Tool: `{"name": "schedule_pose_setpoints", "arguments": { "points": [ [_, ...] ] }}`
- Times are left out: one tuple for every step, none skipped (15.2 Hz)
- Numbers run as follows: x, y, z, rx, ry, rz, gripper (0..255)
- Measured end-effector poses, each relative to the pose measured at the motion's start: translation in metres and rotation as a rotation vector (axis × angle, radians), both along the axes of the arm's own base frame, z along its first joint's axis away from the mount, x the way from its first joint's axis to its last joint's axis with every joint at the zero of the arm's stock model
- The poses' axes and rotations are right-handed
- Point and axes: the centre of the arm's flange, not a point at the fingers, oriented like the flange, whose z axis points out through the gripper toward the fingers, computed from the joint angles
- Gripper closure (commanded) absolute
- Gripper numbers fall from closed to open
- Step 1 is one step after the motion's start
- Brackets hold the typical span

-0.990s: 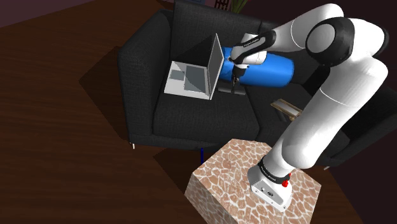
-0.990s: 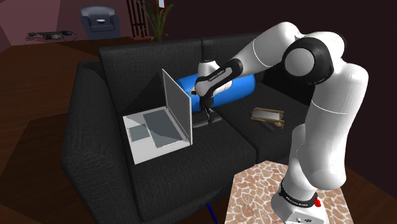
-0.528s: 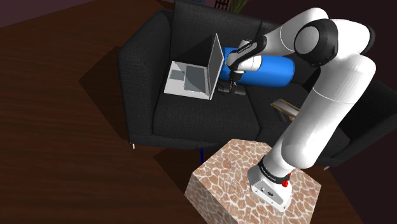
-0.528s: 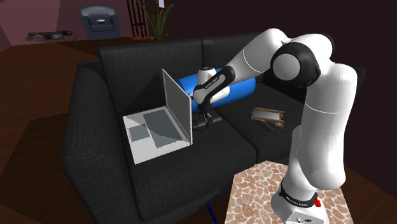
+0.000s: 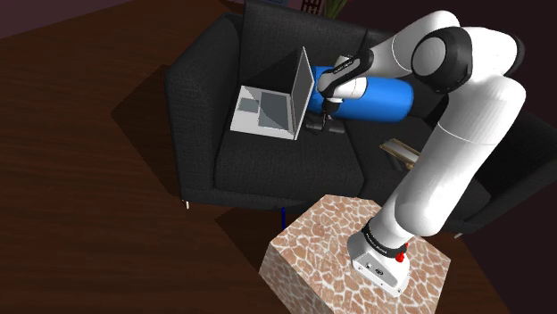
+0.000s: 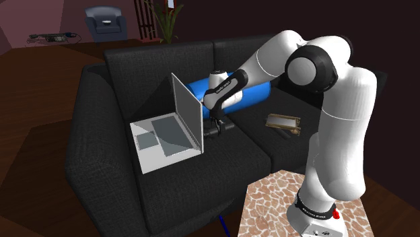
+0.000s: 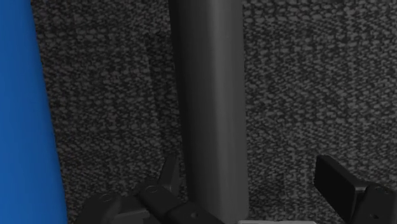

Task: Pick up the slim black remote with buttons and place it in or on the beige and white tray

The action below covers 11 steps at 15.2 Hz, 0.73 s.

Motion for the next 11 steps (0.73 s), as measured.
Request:
{"name": "schedule_pose_setpoints", "arguments": {
  "points": [
    [0.002,0.001,-0.001,0.008,0.01,-0.002,255],
    [0.002,0.001,-0.005,0.011,0.017,-0.003,255],
    [0.004,0.0,-0.005,0.004,0.005,-0.004,255],
    [0.005,0.0,-0.005,0.005,0.007,-0.005,255],
    [0.004,0.001,-0.005,0.003,0.004,-0.006,255],
    [0.004,0.002,-0.003,0.002,0.004,-0.004,255],
    [0.003,0.002,-0.003,0.003,0.005,-0.006,255],
    [0.001,0.003,-0.001,-0.003,-0.005,-0.001,255],
    [0.002,0.002,0.003,-0.008,-0.012,0.001,255],
    [0.001,0.001,0.006,-0.017,-0.022,0.004,255],
    [0.002,0.001,0.009,-0.02,-0.023,0.008,255]
  ]
}}
